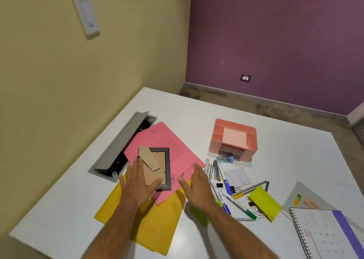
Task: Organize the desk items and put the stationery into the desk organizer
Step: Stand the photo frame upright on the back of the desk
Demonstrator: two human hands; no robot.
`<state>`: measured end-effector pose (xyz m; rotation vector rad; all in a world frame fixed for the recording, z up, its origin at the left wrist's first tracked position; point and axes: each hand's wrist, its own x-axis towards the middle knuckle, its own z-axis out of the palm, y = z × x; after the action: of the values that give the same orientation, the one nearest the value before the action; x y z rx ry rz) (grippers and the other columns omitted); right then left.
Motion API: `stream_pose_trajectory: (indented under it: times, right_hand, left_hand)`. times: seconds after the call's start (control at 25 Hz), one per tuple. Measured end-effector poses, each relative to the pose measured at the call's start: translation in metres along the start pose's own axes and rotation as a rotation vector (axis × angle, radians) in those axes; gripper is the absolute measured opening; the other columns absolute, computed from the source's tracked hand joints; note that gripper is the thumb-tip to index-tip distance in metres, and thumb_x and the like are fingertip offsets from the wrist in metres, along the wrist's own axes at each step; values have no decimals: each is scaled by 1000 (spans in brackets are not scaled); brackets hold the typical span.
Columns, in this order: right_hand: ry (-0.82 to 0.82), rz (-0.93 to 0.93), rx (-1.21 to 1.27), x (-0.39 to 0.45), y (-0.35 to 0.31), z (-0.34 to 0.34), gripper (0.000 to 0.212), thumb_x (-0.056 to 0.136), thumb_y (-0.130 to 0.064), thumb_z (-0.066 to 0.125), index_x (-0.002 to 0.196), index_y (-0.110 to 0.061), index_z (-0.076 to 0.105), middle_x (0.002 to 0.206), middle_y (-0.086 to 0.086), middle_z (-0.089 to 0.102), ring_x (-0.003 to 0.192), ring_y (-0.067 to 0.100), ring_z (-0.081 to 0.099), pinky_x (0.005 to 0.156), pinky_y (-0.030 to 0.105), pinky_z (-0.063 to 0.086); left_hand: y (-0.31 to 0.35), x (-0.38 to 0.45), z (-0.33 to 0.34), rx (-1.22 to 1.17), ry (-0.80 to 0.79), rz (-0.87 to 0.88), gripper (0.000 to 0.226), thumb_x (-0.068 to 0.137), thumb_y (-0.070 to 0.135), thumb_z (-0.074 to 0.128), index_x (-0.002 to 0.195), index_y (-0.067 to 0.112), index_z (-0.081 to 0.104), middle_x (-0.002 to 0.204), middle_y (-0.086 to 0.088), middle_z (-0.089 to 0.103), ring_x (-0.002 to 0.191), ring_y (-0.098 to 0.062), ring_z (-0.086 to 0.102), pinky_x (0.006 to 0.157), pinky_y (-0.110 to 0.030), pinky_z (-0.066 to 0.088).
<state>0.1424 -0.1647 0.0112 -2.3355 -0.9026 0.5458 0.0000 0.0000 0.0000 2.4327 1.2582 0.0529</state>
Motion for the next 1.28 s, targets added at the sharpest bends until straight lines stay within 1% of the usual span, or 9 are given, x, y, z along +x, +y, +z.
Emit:
stream_pose_trajectory:
  times: [0.16, 0.32, 0.52, 0.68, 0.84, 0.92, 1.08, 1.2, 1.28]
  right_hand:
    - [-130, 85, 135, 12, -27, 23, 88, 92, -65, 43, 155, -13, 11, 163, 8, 20, 147, 26, 25, 118, 44, 27]
    - [-235, 182, 263, 22, -37, 47, 88, 90, -65, 46, 154, -11, 18, 160, 8, 27, 145, 27, 30, 117, 44, 30]
    - [-316, 289, 327, 25, -36, 65, 94, 75, -71, 50, 146, -12, 33, 145, 7, 49, 128, 26, 50, 106, 45, 45]
    - [-339, 301, 349, 27, -35, 58, 67, 92, -42, 57, 144, -7, 33, 135, 5, 55, 114, 21, 56, 92, 32, 50]
    - [-362, 333, 449, 25, -30, 52, 67, 93, -20, 59, 150, -7, 24, 137, 3, 53, 111, 16, 54, 70, 13, 47]
    - [-336, 335, 527, 23, -28, 48, 65, 89, -4, 62, 146, -8, 31, 127, 0, 57, 106, 14, 56, 64, 11, 50]
    - [-155, 217, 476, 22, -24, 40, 65, 75, 7, 71, 132, -18, 53, 122, -2, 62, 109, 12, 62, 80, 14, 56]
    - [29, 117, 369, 23, -29, 30, 50, 81, 2, 67, 128, -14, 63, 120, 1, 66, 101, 11, 65, 85, 14, 54]
    - [149, 110, 341, 28, -31, 19, 38, 86, -2, 66, 122, -13, 67, 114, 3, 70, 94, 10, 64, 79, 12, 55]
  left_hand:
    - [-22, 2, 8, -266, -29, -161, 111, 76, 66, 67, 155, 20, 5, 164, -5, 14, 150, -28, 15, 118, -52, 26]
    - [-29, 6, 18, -394, -55, -285, 110, 75, 58, 73, 156, 20, 8, 161, -6, 22, 146, -31, 24, 113, -51, 34]
    - [-31, 7, 27, -475, -90, -357, 103, 78, 52, 73, 155, 18, 13, 157, -9, 32, 139, -33, 37, 105, -51, 42]
    - [-28, 6, 30, -536, -114, -369, 97, 82, 47, 72, 154, 18, 15, 153, -12, 39, 134, -35, 44, 101, -47, 45]
    - [-22, 3, 29, -542, -71, -358, 93, 82, 49, 71, 153, 17, 21, 152, -12, 41, 133, -34, 45, 102, -48, 46]
    - [-16, -1, 24, -560, -25, -347, 94, 79, 58, 69, 151, 17, 26, 151, -10, 41, 134, -32, 44, 102, -47, 45]
    - [-8, -10, 11, -581, 108, -272, 98, 68, 84, 51, 144, 23, 40, 141, -6, 49, 127, -25, 49, 96, -43, 51]
    - [1, -10, 3, -607, 212, -86, 78, 71, 56, 76, 136, 22, 51, 125, 1, 51, 114, -14, 52, 87, -28, 53]
    - [9, -7, -2, -593, 272, -1, 63, 74, 28, 84, 131, 22, 57, 116, 5, 51, 107, -11, 53, 86, -30, 56]
